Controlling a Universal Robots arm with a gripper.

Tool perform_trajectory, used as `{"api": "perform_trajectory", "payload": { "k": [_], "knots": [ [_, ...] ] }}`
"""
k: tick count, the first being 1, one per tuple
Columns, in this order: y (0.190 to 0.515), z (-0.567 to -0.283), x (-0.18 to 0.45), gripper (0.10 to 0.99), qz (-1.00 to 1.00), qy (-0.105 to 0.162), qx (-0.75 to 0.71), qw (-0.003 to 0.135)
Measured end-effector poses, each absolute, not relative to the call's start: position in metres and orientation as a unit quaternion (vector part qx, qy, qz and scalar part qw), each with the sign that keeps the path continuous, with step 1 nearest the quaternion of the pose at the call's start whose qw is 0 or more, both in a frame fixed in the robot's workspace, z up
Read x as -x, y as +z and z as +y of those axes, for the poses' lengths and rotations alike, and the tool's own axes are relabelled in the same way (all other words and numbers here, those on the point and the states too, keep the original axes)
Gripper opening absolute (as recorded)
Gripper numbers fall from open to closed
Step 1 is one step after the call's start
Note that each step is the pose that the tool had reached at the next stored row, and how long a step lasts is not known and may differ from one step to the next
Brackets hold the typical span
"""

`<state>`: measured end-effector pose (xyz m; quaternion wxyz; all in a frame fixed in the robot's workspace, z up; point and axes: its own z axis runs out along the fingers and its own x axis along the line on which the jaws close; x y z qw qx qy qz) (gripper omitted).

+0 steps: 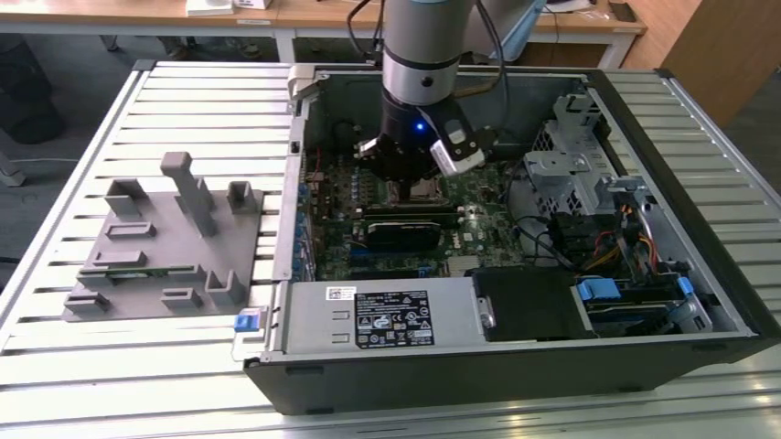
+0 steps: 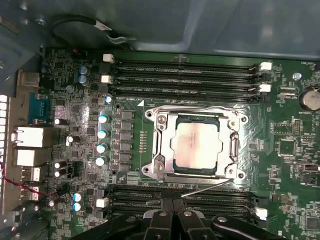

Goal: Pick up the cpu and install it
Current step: 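Install the second cpu locking lever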

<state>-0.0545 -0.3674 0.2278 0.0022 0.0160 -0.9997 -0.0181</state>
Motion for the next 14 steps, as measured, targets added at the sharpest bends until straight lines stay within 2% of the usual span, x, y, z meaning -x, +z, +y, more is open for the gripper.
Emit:
{"api": "perform_trajectory", "payload": {
  "k": [14],
  "knots": [
    [0.212,-0.378,0.059,0.106,-1.0,-0.025,-0.017,0.003]
  ]
}}
